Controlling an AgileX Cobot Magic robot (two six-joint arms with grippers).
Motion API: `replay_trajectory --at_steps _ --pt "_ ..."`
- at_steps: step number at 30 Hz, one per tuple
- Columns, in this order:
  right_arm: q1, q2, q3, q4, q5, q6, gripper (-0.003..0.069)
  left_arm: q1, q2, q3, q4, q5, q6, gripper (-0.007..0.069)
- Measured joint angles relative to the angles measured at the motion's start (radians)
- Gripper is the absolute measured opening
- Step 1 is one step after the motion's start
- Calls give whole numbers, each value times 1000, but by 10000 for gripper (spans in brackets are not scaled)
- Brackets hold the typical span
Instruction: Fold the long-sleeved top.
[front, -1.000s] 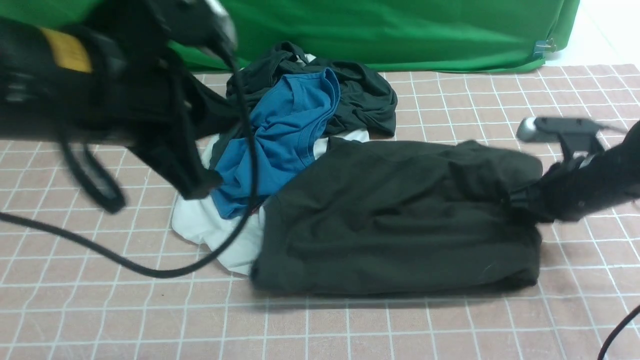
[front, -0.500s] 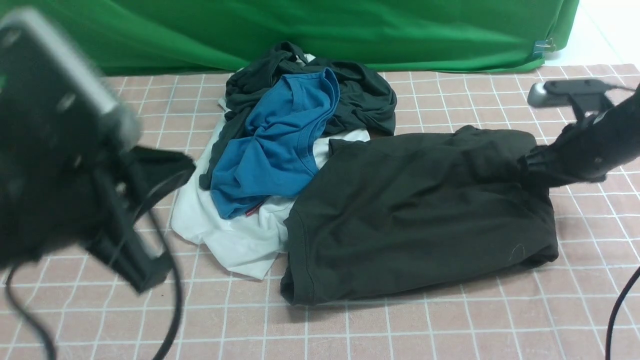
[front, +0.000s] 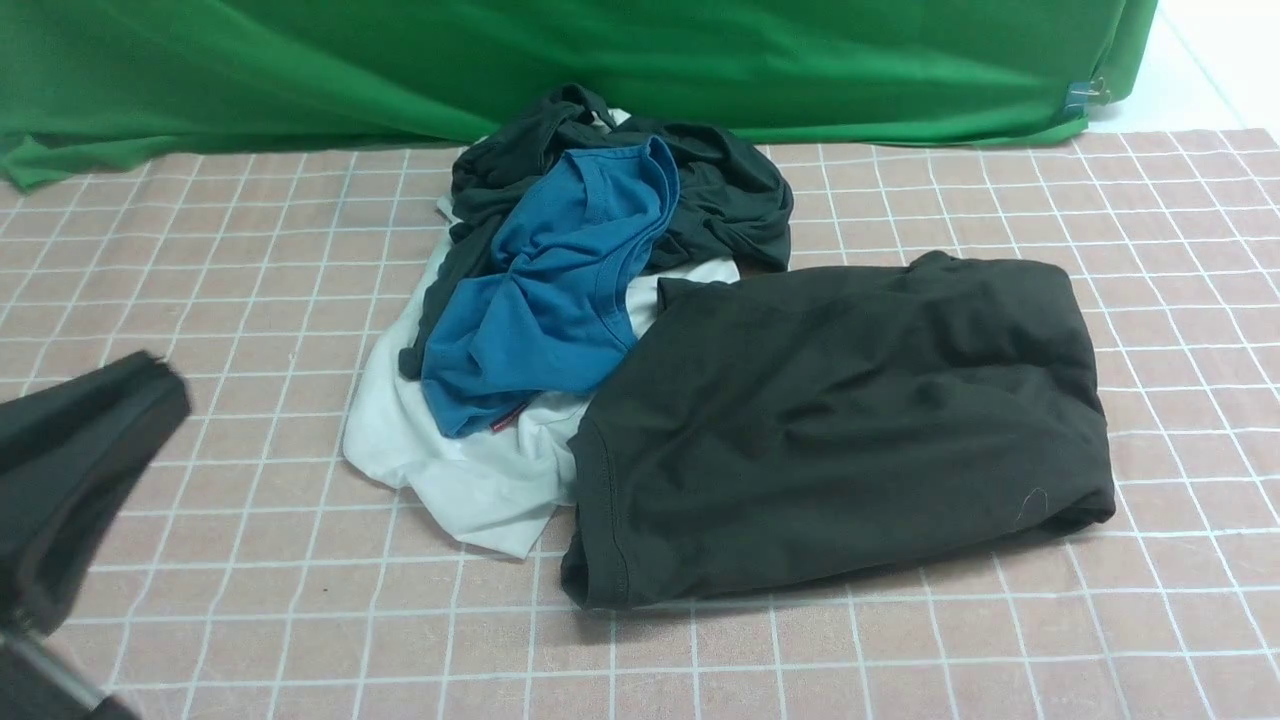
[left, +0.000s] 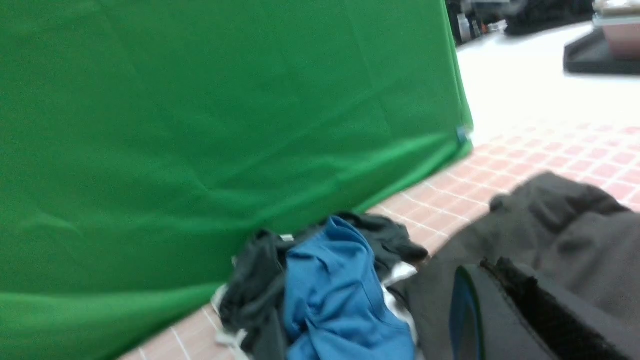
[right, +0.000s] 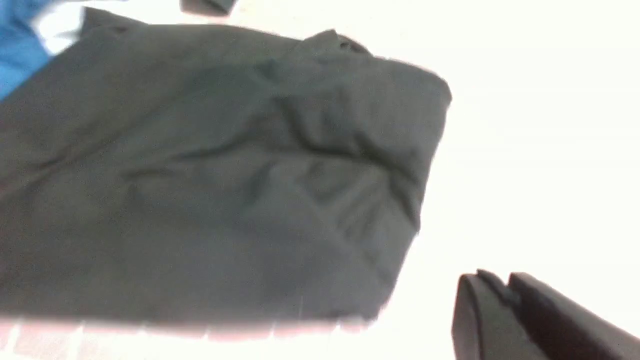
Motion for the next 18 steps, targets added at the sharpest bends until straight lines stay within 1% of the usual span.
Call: replay_trajectory --at_steps 2,4,9,13,16,17,18 --pt "0 -163 85 -2 11 48 75 0 -19 15 27 -1 0 18" --pt "0 -260 136 -3 13 83 75 0 -19 21 38 0 0 18" --pt "0 -412 232 -4 4 129 75 0 -19 24 40 0 0 18" --pt "0 -484 329 -4 -114 136 78 0 -19 25 40 0 0 18" --pt "0 -494 410 -3 -293 139 85 0 -19 28 40 0 0 18" --pt "0 -494 449 -3 -382 157 90 0 -19 29 40 0 0 18" --pt "0 -494 474 -3 -429 173 98 0 -19 29 40 0 0 18"
